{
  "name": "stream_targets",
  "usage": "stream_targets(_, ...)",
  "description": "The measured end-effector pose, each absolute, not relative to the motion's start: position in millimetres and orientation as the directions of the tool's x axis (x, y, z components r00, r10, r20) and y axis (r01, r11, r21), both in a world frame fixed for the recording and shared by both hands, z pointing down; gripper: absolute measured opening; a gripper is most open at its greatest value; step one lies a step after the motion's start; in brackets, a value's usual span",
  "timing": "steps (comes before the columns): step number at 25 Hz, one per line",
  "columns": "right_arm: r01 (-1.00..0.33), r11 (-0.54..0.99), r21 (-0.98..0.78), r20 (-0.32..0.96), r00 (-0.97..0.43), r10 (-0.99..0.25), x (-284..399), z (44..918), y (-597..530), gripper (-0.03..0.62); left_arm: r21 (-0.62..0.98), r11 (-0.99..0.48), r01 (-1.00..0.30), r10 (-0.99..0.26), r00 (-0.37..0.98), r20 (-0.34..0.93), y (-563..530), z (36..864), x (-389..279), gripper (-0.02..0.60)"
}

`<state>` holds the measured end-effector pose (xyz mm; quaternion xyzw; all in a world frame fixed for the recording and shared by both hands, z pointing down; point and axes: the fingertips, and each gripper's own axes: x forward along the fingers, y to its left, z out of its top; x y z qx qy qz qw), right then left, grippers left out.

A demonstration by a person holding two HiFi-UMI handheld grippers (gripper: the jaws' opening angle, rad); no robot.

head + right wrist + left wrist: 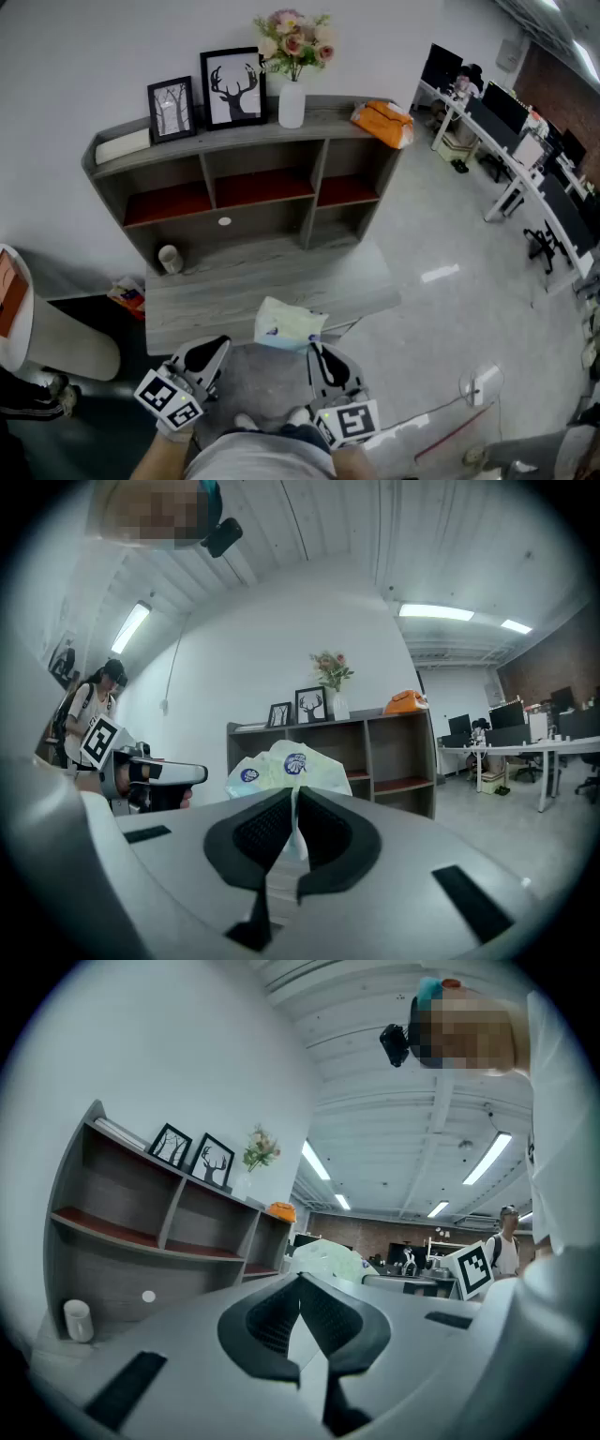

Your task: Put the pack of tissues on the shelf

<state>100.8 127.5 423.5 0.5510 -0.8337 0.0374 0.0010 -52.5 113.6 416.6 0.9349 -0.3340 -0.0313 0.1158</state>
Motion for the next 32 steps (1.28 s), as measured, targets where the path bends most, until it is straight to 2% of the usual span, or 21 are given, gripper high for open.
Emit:
stream_targets(14, -0.904, 0.421, -0.072, 0.035, -0.425, -0.905, 150.8, 424.1, 125.6, 0.028, 0.206, -0.73, -0.652, -0.659, 0.751, 0.042, 111.7, 415.9, -7.5, 0.017)
stream_targets(21, -0.88, 0.461, -0.111, -0.027, -0.461, -0.887, 184.0, 415.3, 128.6, 0.028, 0.182, -0.719, -0.67, -0.673, 0.738, 0.059, 116.5, 416.4, 27.7, 0.017)
stream_targets(32, -0.866, 0.477, -0.149, 0.003, -0.483, -0.876, 201.8, 436.2, 117.2, 0.028, 0.174, -0.716, -0.676, -0.669, 0.736, 0.104, 112.9, 431.7, 53.9, 0.017)
